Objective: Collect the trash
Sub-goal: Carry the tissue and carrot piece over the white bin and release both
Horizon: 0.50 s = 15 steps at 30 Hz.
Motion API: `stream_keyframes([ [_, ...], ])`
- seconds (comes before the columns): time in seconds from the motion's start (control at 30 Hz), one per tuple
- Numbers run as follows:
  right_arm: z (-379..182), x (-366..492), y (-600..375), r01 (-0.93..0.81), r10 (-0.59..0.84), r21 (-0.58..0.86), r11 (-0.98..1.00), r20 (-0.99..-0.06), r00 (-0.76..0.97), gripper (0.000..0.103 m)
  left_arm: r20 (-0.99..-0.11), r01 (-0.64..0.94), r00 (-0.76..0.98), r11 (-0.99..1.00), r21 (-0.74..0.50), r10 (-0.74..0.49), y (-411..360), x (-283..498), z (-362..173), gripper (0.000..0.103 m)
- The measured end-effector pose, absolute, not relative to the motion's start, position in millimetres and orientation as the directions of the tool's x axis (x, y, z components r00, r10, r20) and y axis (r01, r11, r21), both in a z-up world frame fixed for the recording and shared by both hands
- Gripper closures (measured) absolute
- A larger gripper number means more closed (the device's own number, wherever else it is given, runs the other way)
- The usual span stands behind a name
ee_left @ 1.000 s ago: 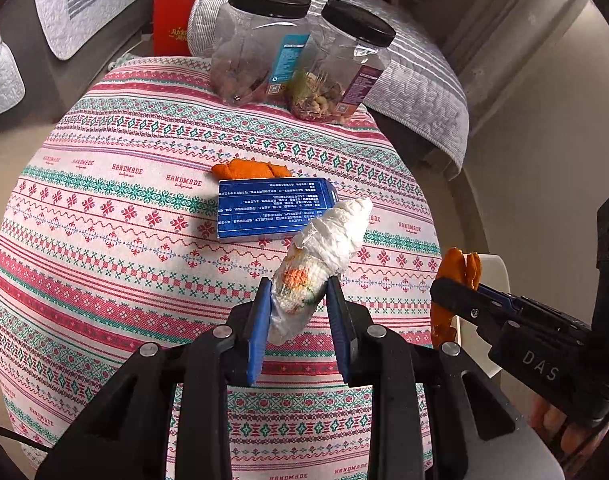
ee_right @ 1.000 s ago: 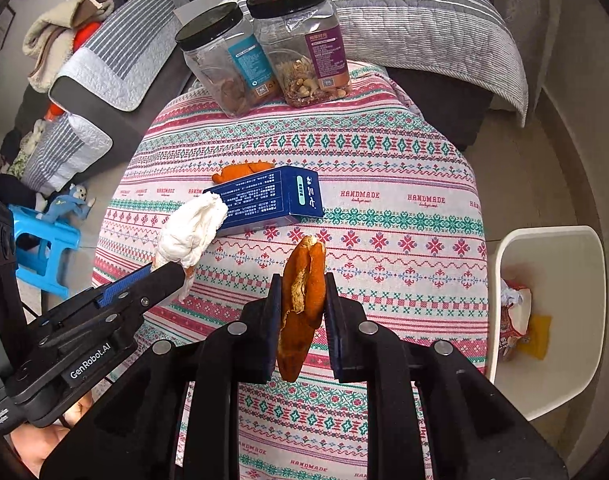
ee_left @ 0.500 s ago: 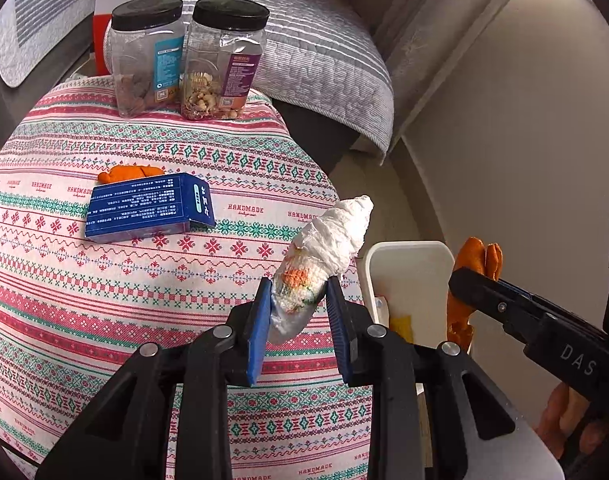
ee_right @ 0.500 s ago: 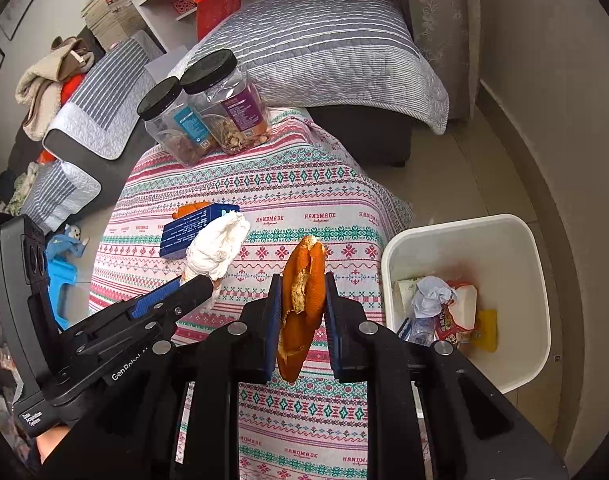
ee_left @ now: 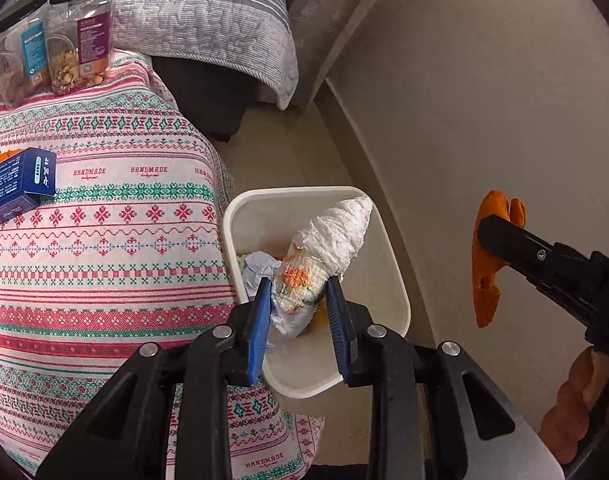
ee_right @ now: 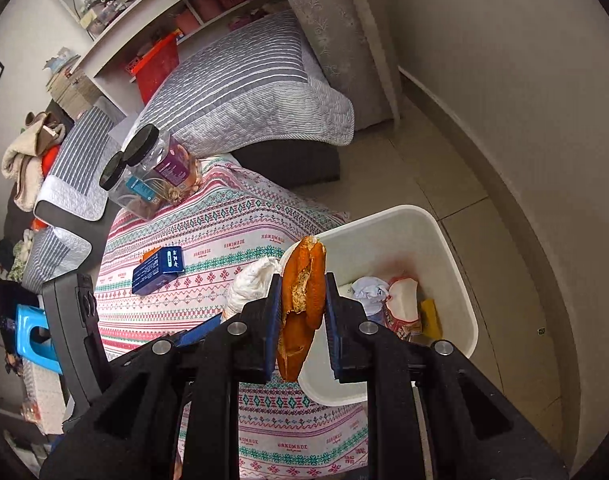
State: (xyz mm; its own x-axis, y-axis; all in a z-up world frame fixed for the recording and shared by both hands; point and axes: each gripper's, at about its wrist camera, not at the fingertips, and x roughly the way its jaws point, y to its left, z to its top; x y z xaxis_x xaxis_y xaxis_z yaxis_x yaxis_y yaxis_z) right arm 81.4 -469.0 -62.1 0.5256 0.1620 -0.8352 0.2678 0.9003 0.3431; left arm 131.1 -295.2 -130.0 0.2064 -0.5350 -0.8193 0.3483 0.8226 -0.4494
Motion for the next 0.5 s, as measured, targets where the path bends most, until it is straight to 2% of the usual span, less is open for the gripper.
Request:
stream_keyframes([
  [0.3, -73, 80, -489, 0.315, 0.120, 0.298, 0.901, -0.869, 0.479, 0.083, -0.832, 0.333, 0.160, 0.823, -0.461, -0.531, -329, 131, -153, 0.072],
  [0.33, -73, 81, -490, 0.319, 0.117, 0.296, 0.901, -0.871, 0.477, 0.081, -0.829, 0.322, 0.152, 0.820, -0.474, -0.539, -331, 133, -155, 0.072],
  [0.37, -71, 81, -490, 0.328, 0.101, 0.283, 0.901, -0.874, 0.476, 0.076, -0.821, 0.311, 0.144, 0.813, -0.493, -0.552, -330, 134, -157, 0.069],
  [0.4, -70, 81, -490, 0.340, 0.077, 0.264, 0.903, -0.876, 0.476, 0.067, -0.813, 0.303, 0.137, 0.806, -0.509, -0.566, -331, 135, -157, 0.059],
  [0.43, -67, 81, -490, 0.352, 0.047, 0.242, 0.904, -0.876, 0.480, 0.048, -0.810, 0.298, 0.142, 0.805, -0.513, -0.569, -330, 135, -157, 0.054],
  [0.5, -61, 82, -489, 0.356, 0.019, 0.225, 0.907, -0.866, 0.499, 0.046, -0.812, 0.308, 0.178, 0.815, -0.491, -0.556, -329, 136, -152, 0.052],
])
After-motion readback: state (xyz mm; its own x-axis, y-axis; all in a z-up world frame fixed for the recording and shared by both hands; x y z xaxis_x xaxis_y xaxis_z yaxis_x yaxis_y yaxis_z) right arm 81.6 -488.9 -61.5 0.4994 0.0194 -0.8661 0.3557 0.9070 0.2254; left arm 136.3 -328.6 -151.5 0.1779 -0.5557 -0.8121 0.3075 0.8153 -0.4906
